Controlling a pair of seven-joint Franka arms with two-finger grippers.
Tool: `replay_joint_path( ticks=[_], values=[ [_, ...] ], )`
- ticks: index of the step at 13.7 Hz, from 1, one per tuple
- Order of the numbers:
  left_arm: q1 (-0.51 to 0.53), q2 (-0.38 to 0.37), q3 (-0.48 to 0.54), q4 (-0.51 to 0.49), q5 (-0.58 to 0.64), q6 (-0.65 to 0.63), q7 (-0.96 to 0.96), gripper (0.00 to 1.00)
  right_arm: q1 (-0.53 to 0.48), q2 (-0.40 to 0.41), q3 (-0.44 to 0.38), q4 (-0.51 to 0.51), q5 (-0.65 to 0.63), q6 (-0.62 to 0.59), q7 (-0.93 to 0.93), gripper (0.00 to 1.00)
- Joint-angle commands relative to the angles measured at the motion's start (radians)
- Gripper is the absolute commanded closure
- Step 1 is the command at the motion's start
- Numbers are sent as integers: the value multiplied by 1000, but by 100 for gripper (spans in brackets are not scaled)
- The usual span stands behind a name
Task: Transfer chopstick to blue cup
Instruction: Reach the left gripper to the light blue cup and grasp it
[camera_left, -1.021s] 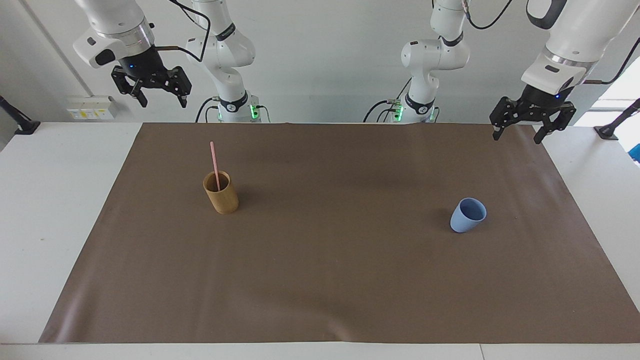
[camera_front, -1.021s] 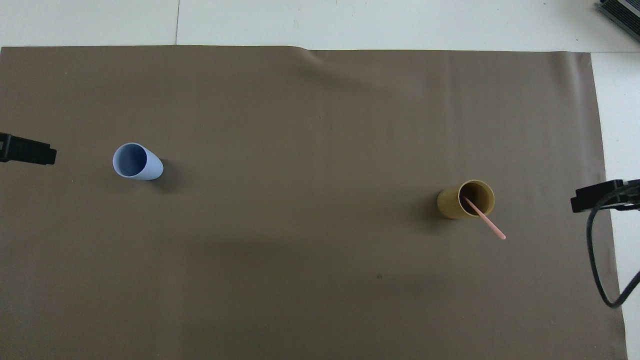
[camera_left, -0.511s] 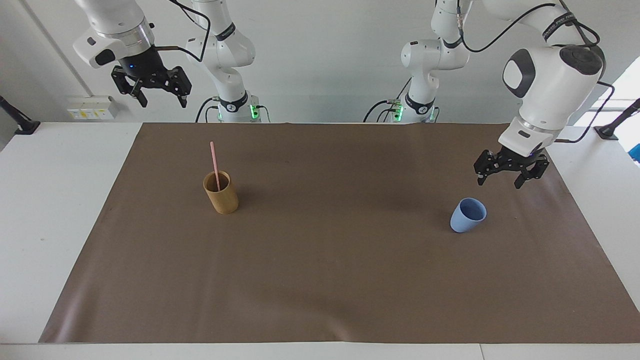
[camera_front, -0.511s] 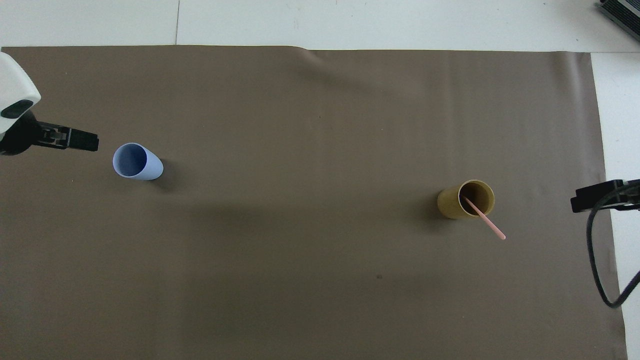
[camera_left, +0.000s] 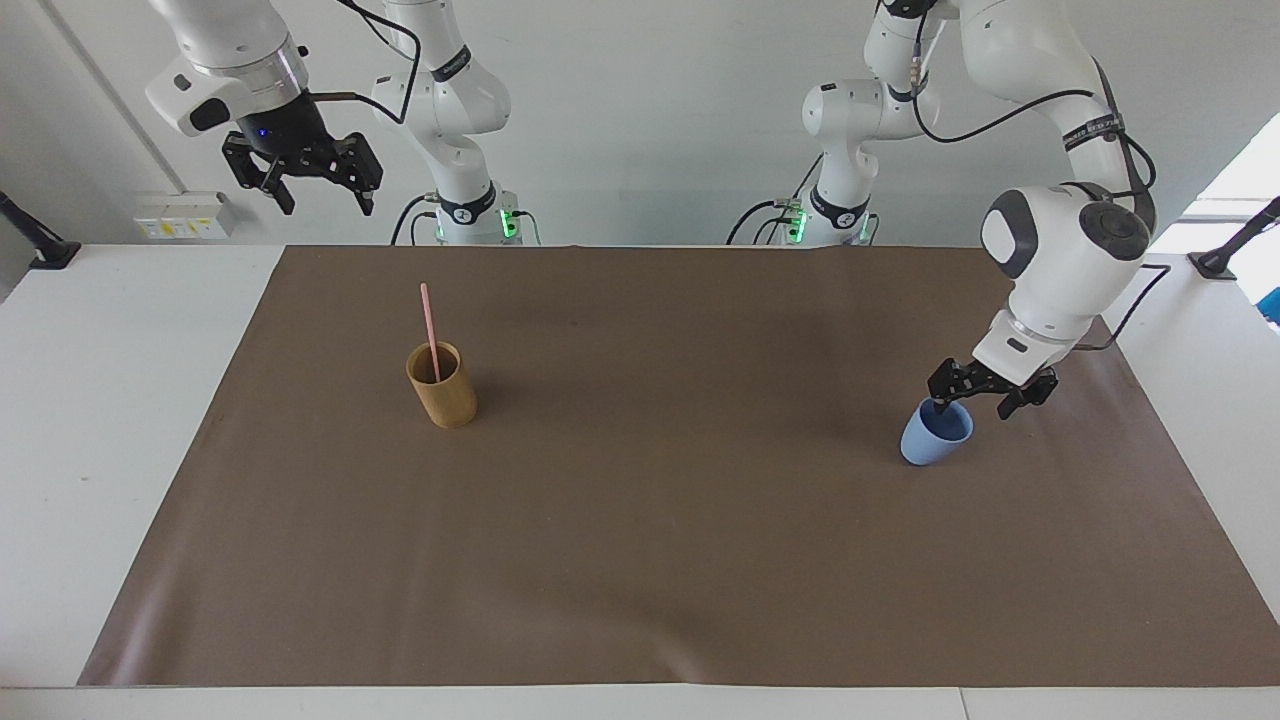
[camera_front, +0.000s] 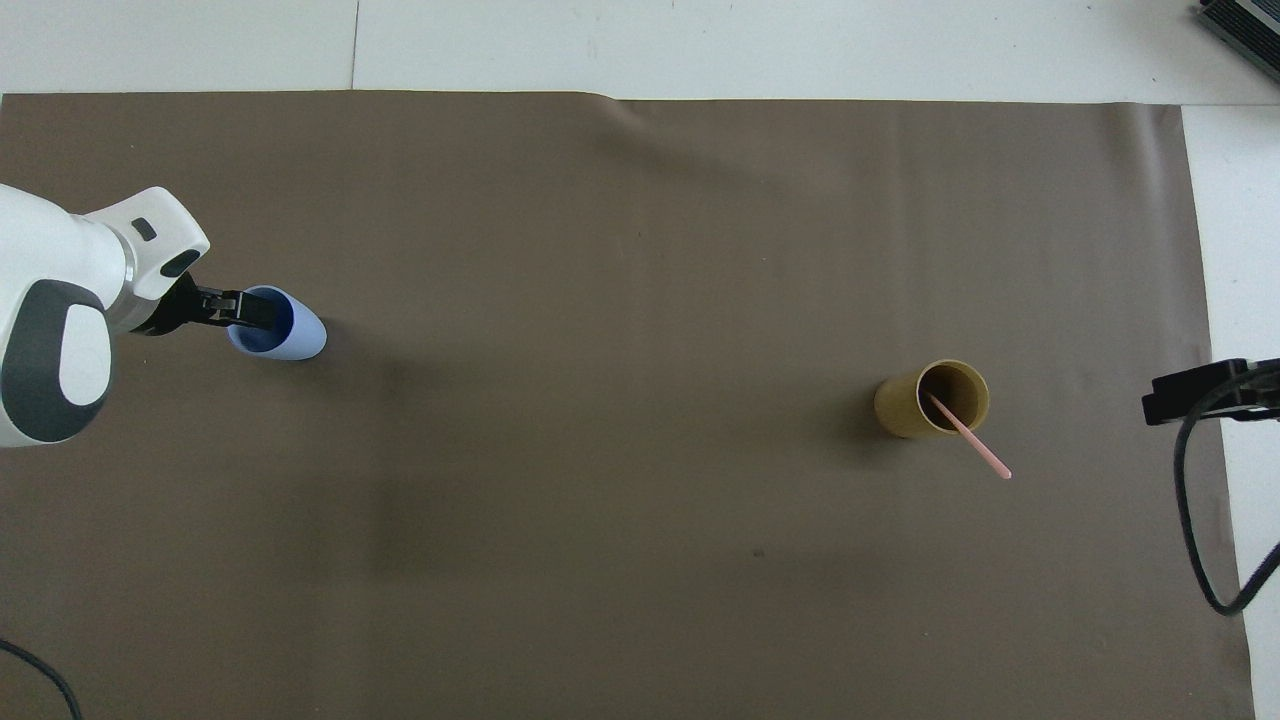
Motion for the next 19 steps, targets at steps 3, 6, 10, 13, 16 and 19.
replay_joint_path(
  ticks=[3, 6, 10, 13, 16, 19],
  values=[
    [10, 31, -4, -33, -90, 67, 6, 7, -10, -25, -1, -27, 9, -13, -16, 0],
    [11, 50, -4, -33, -96, 106, 6, 35, -10, -25, -1, -27, 9, -9, -14, 0],
    [37, 48, -4, -29, -96, 94, 8, 100, -10, -25, -1, -27, 9, -12, -14, 0],
    [33, 41, -4, -23, -96, 78, 0, 100, -10, -25, -2, -27, 9, -10, -14, 0],
    [-11, -22, -4, -20, -96, -26, -38, 100, -10, -25, -1, -27, 9, -12, -14, 0],
    [-125, -28, -2, -22, -95, -12, -215, 100, -10, -25, -2, -27, 9, -12, -14, 0]
  ],
)
